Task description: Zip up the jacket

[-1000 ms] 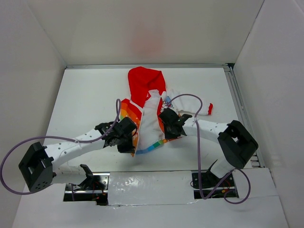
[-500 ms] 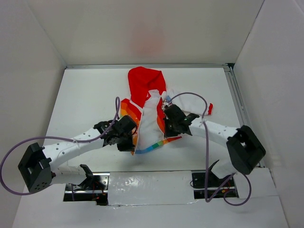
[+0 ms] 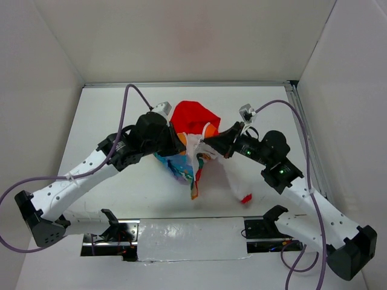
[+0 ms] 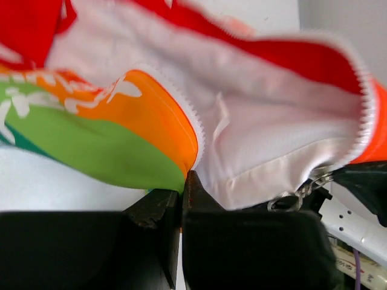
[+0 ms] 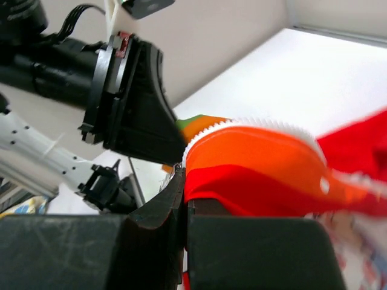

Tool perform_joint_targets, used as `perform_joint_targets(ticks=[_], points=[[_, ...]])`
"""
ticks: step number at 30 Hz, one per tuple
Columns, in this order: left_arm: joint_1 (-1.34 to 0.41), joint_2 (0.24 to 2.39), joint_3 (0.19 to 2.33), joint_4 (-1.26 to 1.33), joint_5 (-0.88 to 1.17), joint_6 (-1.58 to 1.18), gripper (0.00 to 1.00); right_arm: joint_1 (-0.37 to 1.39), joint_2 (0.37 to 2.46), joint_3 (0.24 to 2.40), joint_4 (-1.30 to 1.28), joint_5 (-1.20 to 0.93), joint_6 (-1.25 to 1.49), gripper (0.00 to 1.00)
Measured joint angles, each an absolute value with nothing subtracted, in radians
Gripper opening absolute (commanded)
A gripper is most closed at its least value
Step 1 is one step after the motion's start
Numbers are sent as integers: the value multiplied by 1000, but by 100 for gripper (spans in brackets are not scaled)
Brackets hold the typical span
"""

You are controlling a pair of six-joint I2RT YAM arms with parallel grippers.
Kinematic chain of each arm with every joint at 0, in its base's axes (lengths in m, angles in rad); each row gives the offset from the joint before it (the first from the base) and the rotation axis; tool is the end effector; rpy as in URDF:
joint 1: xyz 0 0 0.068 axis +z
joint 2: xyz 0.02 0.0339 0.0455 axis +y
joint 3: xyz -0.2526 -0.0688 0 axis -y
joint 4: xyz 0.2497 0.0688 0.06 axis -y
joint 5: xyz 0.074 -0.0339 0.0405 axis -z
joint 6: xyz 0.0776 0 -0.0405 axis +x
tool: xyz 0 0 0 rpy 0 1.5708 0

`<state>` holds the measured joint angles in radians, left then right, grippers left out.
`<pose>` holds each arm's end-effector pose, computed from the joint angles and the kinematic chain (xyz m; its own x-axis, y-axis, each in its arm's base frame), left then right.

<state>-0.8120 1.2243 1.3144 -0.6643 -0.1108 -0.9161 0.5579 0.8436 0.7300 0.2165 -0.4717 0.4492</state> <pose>0.2157 -0.2150 0.3512 -0.7490 -0.3559 -0.5589 0.1038 0.7701 -0.6294 0.1929 0.1619 0.3482 -0.2928 0.2732 -0.9163 -0.8081 0.4416 0.3899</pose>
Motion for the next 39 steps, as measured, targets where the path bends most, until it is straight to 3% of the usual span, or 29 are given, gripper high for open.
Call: perform_joint_targets(ticks=[8, 25, 39], points=[[-807, 1185, 1297, -539, -106, -823, 0, 531, 886, 568, 453, -580, 528, 0], [-804, 1113, 1120, -394, -10, -759, 0, 531, 950, 515, 578, -578, 602, 0], [-803, 1074, 1051, -247, 49, -763, 0, 567, 1093, 430, 900, -591, 930, 0]])
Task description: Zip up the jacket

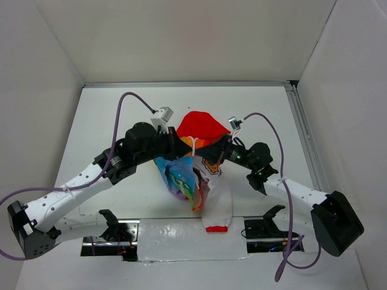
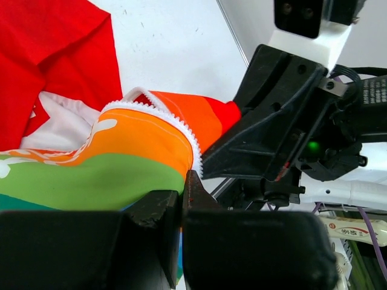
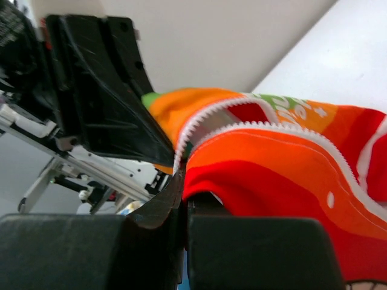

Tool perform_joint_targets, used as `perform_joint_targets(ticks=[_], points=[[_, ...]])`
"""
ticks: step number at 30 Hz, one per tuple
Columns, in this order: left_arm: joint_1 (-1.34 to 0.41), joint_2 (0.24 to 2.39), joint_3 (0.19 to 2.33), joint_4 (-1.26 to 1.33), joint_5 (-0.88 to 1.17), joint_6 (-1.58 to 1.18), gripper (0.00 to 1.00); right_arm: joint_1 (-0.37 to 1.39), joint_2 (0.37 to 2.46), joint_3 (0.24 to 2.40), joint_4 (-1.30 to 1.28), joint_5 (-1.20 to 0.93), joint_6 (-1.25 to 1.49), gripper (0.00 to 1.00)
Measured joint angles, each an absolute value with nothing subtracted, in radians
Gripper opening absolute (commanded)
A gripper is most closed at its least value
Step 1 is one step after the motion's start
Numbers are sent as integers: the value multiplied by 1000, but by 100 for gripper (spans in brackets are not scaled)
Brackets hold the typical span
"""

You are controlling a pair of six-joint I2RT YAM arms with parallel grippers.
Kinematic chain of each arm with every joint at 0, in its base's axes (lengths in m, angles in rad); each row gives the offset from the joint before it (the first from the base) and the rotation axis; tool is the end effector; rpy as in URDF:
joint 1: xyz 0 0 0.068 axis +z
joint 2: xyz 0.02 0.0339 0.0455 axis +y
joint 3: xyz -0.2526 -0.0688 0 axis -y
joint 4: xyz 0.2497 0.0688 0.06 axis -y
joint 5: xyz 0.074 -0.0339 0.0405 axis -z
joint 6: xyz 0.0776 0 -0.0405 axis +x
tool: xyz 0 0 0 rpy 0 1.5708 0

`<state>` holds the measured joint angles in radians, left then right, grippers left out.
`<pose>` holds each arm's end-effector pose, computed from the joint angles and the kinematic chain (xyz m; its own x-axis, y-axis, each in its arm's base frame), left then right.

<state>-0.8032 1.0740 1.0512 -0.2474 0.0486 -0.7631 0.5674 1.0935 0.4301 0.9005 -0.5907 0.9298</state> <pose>0.2033 -0.2161 0.3494 -0.6532 -0.3173 -0.6875 0.4148 0.6097 -0.6755 0.2063 0.1828 0.2639 -0.6052 0.4037 -0.6861 -0.6987 0.1437 0.7008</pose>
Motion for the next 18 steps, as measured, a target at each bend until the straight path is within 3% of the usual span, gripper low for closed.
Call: perform_joint_targets(ticks=[18], points=[[-801, 932, 981, -203, 59, -788, 0, 542, 950, 414, 907, -540, 973, 0]])
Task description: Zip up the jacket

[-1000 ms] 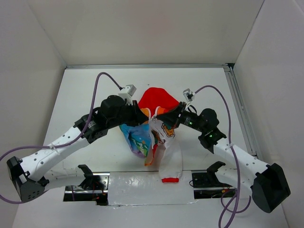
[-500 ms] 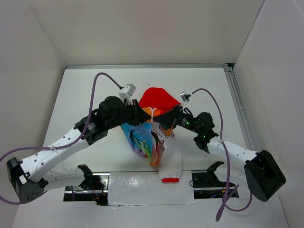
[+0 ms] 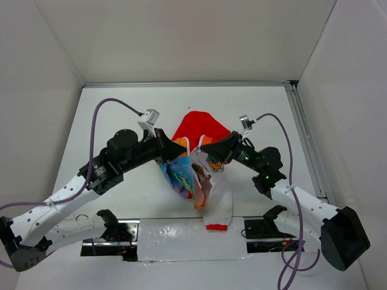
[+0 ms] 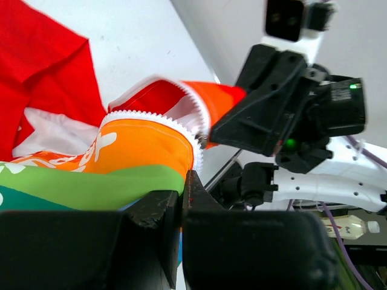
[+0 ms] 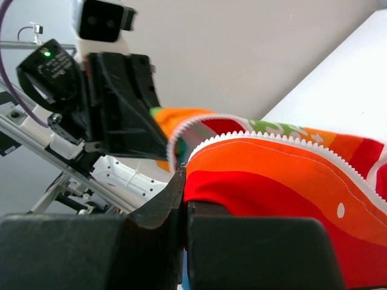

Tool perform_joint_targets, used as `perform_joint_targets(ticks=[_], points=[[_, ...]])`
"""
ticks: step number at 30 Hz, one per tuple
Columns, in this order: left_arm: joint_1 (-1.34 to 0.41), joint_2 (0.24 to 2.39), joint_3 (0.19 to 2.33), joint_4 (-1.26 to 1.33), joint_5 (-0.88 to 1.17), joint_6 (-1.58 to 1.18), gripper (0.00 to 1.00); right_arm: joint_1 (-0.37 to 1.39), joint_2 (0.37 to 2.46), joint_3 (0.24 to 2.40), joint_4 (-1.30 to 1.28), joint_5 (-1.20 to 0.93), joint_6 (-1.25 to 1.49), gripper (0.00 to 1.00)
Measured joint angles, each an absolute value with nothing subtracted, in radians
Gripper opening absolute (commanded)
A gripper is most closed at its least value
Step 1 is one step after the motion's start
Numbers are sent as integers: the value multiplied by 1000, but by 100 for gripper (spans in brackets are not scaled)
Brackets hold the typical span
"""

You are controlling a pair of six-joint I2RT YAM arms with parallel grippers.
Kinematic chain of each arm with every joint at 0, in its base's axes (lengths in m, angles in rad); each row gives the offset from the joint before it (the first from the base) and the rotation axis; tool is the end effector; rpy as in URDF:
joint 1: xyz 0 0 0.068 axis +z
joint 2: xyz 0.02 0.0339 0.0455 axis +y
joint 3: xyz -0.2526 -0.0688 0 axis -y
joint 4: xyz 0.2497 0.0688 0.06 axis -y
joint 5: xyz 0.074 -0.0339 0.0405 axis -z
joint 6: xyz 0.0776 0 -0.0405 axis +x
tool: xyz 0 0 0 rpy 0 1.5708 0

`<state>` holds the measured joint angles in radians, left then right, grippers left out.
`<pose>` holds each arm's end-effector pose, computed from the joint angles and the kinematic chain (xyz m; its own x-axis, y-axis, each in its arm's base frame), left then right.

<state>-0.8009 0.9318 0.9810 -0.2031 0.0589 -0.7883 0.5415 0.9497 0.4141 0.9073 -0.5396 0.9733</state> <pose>0.1815 -0.1938 0.3652 -0.6122 -0.3855 -0.6903 0.4582 0.5385 -0.7071 0.1931 0.1627 0.2941 -0.5296 0.5091 -0.6784 -0.7369 0.1200 0.6653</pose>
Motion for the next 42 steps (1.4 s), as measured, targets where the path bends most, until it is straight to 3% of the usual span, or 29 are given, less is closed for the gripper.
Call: perform_joint_targets(ticks=[25, 42], points=[[-801, 981, 979, -129, -11, -818, 0, 581, 990, 421, 879, -646, 932, 0], [-801, 978, 917, -112, 78, -783, 0, 577, 969, 458, 722, -612, 839, 0]])
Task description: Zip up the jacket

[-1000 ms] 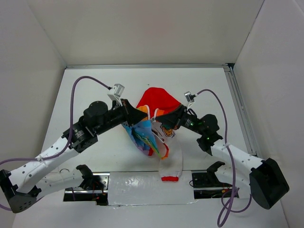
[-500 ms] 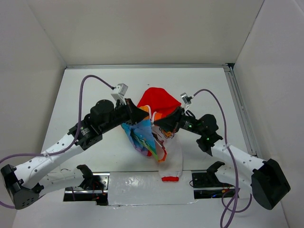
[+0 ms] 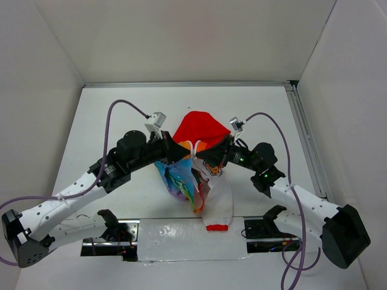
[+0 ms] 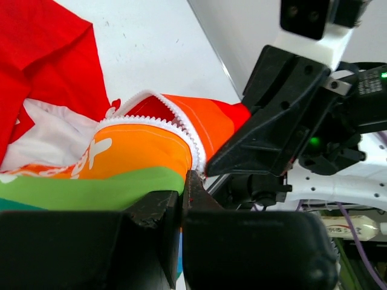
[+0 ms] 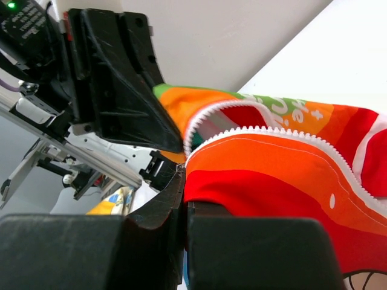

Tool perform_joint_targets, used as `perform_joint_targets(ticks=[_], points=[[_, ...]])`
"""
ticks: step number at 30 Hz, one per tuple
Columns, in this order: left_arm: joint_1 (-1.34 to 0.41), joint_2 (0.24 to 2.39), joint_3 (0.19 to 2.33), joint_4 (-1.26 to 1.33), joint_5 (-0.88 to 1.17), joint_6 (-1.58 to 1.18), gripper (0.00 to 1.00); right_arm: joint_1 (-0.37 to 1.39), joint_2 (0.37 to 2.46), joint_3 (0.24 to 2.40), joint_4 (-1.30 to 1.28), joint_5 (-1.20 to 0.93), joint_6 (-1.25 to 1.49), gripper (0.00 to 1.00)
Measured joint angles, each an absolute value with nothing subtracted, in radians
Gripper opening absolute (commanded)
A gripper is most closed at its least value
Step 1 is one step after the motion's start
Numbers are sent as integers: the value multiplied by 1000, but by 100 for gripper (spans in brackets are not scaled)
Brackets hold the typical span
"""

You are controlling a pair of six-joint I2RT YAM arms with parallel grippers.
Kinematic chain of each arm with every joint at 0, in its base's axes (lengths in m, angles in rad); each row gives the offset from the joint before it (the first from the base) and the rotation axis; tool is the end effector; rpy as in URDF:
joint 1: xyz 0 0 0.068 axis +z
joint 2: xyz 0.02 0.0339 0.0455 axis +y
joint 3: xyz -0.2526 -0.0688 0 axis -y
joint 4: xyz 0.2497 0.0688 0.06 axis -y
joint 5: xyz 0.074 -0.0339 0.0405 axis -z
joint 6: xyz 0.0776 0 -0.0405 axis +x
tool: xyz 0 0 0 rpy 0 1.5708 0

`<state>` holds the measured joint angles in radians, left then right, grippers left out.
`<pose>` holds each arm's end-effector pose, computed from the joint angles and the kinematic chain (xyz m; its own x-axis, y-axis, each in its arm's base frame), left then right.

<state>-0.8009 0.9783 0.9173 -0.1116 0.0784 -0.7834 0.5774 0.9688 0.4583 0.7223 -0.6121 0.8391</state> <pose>0.1912 -0.2059 0.3417 -0.6277 -0.3632 -0.6885 0.4608 0.5394 -0.7047 0.1923 0.1785 0.2809 -0.5649 0.3588 -0.7431 -0.7440 0.1679 0.6467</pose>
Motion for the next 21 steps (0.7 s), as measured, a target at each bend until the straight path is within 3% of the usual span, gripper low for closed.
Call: perform_joint_targets(ticks=[21], points=[[-801, 916, 897, -100, 46, -873, 0, 569, 960, 457, 731, -674, 838, 0]])
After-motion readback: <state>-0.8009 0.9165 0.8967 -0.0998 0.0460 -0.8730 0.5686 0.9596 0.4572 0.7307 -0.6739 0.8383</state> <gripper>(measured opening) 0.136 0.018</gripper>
